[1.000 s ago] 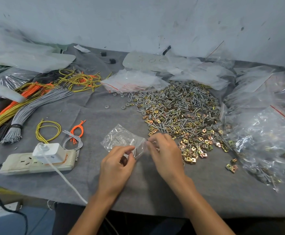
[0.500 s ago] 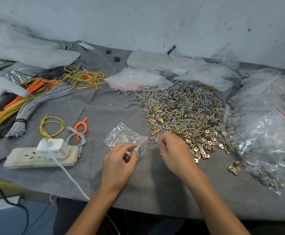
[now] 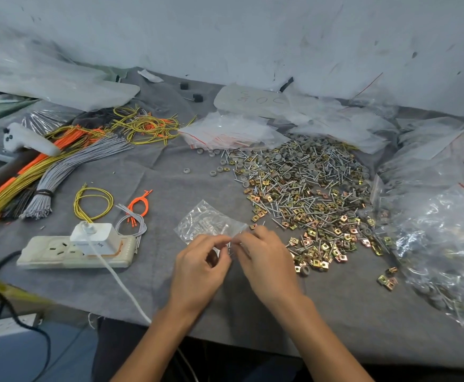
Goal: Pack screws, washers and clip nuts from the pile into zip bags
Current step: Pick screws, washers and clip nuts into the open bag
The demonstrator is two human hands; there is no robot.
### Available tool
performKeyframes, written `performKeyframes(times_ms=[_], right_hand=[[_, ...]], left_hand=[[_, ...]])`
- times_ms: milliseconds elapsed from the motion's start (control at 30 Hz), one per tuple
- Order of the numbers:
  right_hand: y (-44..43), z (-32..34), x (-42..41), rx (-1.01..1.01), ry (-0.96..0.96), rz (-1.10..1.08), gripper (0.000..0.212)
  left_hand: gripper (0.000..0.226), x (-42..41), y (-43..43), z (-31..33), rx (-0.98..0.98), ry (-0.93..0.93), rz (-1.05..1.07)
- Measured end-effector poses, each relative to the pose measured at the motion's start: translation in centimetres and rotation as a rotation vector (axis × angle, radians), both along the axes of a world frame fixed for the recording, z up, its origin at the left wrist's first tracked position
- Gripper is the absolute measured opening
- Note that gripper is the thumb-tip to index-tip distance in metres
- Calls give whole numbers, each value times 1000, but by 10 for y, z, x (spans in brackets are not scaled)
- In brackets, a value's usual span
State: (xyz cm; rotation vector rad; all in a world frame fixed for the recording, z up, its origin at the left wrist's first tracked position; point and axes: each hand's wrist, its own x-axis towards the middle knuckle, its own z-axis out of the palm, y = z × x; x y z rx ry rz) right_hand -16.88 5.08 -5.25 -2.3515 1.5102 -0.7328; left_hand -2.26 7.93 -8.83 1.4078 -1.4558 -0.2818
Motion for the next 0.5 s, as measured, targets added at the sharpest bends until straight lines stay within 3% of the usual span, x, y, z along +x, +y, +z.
performKeyframes(times_ms=[67,200,367,433,500], right_hand=[[2,-3,1,-57,-39,-62,12],[-1,-6,1,-80,-122,-201,40],[-12,-4,-5,47,82,-243,37],[-13,-2,-10,79,64,-150,38],[-14,2,-19,138,-27,-62,26]], left_hand=[[20,0,0,0,-2,18,-6],[21,0,0,-1,6,19,-36],[22,1,1,-2,2,27,-30],[21,1,1,-2,11,31,-20],[22,1,0,-2,19,37,-3]])
